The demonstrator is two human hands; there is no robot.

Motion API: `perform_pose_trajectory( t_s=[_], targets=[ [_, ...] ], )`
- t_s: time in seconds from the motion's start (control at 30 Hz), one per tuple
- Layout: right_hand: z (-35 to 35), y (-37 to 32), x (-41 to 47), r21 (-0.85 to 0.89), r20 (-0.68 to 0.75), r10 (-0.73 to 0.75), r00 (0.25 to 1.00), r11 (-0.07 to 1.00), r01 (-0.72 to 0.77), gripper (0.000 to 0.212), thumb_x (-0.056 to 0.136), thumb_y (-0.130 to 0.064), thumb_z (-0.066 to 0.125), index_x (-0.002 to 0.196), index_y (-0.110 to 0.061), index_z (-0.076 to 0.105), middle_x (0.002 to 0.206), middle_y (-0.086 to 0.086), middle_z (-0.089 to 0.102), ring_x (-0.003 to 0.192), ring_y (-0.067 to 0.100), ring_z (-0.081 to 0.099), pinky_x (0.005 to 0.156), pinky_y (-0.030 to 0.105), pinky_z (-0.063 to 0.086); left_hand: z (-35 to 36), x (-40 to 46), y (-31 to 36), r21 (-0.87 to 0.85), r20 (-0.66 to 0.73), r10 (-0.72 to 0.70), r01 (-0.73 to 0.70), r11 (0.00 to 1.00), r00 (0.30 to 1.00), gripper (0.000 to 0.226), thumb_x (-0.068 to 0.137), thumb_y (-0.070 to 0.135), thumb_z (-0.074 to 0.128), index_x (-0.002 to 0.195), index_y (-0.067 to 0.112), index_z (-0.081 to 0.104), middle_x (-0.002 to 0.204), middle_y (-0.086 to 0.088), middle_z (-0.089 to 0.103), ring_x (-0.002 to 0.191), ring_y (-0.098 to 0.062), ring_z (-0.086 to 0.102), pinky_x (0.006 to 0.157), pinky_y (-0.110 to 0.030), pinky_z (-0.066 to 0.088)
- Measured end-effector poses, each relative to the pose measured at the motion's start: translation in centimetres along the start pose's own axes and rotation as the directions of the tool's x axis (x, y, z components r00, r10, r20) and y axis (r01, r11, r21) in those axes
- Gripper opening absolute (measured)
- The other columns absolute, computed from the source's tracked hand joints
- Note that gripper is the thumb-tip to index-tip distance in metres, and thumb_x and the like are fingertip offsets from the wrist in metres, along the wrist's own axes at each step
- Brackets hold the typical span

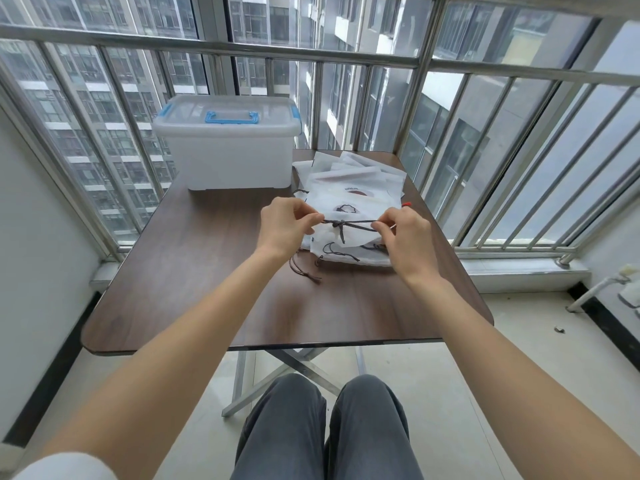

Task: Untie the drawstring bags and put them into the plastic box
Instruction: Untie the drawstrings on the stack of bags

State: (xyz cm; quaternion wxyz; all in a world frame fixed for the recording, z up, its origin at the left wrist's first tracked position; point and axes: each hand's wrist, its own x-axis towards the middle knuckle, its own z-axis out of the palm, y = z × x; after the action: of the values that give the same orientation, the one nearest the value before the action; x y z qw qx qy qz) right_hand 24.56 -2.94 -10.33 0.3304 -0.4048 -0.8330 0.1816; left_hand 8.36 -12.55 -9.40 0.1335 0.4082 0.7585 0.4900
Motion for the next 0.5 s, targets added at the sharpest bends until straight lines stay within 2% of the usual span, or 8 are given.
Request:
perform_pose_trajectory(
  t_s=[0.1, 0.23, 0.33, 0.5],
  targets=[
    [-0.18, 0.03, -0.23, -0.079, -0.007, -0.013, 1.000, 0.997, 0.013, 0.017, 0.090, -0.016, 0.059, 0.087, 0.000, 0.063, 0.088, 0.013, 0.055, 0.083, 0.030, 0.055, 0.072, 0.034, 0.041, -0.06, -0.10, -0.02, 0.066, -0.004, 0.037, -0.037, 0.997, 0.999, 0.013, 0.085, 0.018, 0.067, 0.084, 0.005, 0.070, 0.070, 0.001, 0.063, 0.058, -0.006, 0.060, 0.056, -0.004, 0.042],
    [-0.23, 0.13, -0.45, -0.133, 0.011, -0.012, 1.000, 0.991, 0.014, 0.017, 0.090, -0.015, 0.058, 0.088, 0.002, 0.061, 0.093, 0.018, 0.056, 0.084, 0.034, 0.055, 0.074, 0.036, 0.041, 0.12, -0.07, -0.33, 0.163, 0.001, 0.047, -0.046, 0.986, 0.999, 0.019, 0.089, 0.017, 0.062, 0.086, -0.001, 0.069, 0.083, -0.011, 0.068, 0.081, -0.022, 0.062, 0.076, -0.028, 0.047],
    [-0.42, 0.14, -0.52, -0.158, 0.018, -0.013, 1.000, 0.987, 0.015, 0.017, 0.090, -0.014, 0.058, 0.088, 0.002, 0.061, 0.094, 0.019, 0.055, 0.083, 0.035, 0.055, 0.075, 0.038, 0.042, 0.05, -0.06, -0.40, 0.208, 0.000, 0.052, -0.050, 0.977, 0.999, 0.021, 0.091, 0.018, 0.059, 0.085, -0.001, 0.067, 0.091, -0.013, 0.067, 0.089, -0.024, 0.061, 0.079, -0.030, 0.044],
    [-1.00, 0.59, -0.70, -0.198, 0.054, -0.026, 0.998, 0.980, 0.036, 0.016, 0.090, -0.012, 0.057, 0.087, 0.003, 0.060, 0.094, 0.019, 0.055, 0.085, 0.036, 0.054, 0.074, 0.038, 0.040, -0.08, -0.42, -0.11, 0.250, 0.000, 0.064, -0.061, 0.966, 0.998, 0.023, 0.093, 0.017, 0.056, 0.084, -0.003, 0.065, 0.093, -0.014, 0.065, 0.090, -0.021, 0.055, 0.074, -0.025, 0.035]
  ],
)
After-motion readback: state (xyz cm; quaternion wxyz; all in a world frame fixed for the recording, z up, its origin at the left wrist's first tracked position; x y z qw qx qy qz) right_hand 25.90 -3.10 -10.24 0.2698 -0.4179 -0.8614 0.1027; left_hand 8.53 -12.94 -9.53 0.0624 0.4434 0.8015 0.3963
